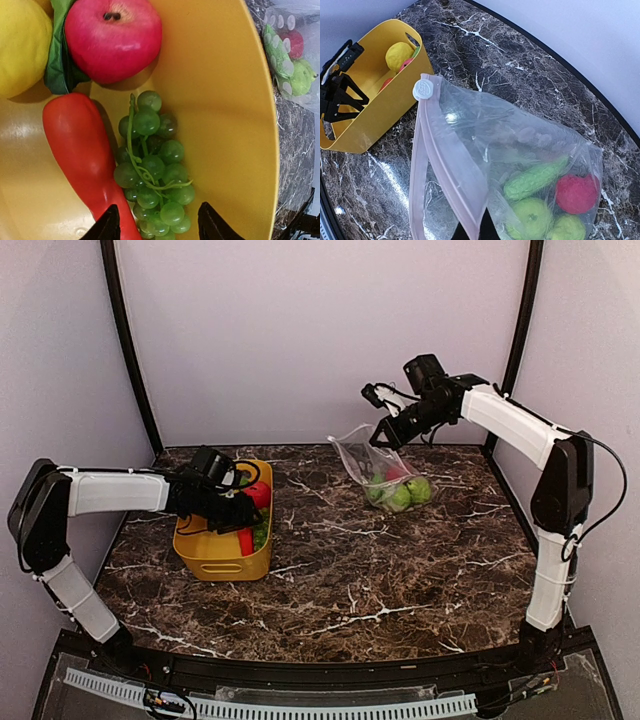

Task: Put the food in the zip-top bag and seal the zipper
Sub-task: Pick up the fake fruit from the bin.

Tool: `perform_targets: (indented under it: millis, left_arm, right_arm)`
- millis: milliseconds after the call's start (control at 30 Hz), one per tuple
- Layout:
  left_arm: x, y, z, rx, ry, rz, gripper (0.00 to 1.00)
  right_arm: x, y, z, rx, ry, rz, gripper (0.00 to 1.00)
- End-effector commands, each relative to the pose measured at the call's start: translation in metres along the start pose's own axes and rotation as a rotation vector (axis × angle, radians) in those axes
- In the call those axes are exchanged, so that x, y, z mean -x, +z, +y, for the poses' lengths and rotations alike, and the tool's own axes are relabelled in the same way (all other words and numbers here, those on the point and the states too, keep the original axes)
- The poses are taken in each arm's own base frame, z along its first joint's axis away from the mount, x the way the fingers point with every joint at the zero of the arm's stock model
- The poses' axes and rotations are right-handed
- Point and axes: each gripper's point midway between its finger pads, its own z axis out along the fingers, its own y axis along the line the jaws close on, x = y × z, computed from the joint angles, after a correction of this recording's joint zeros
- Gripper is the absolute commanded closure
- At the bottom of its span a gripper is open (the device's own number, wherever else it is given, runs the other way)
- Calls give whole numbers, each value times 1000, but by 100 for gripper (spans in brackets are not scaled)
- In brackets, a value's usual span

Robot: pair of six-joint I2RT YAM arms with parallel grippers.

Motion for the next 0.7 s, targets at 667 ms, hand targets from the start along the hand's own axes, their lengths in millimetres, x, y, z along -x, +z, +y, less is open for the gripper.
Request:
perform_targets:
  millis: [667]
  left_arm:
    - [11,30,8,63,-15,63,56]
  right_arm:
    - [-3,0,14,-12,-47,11,100]
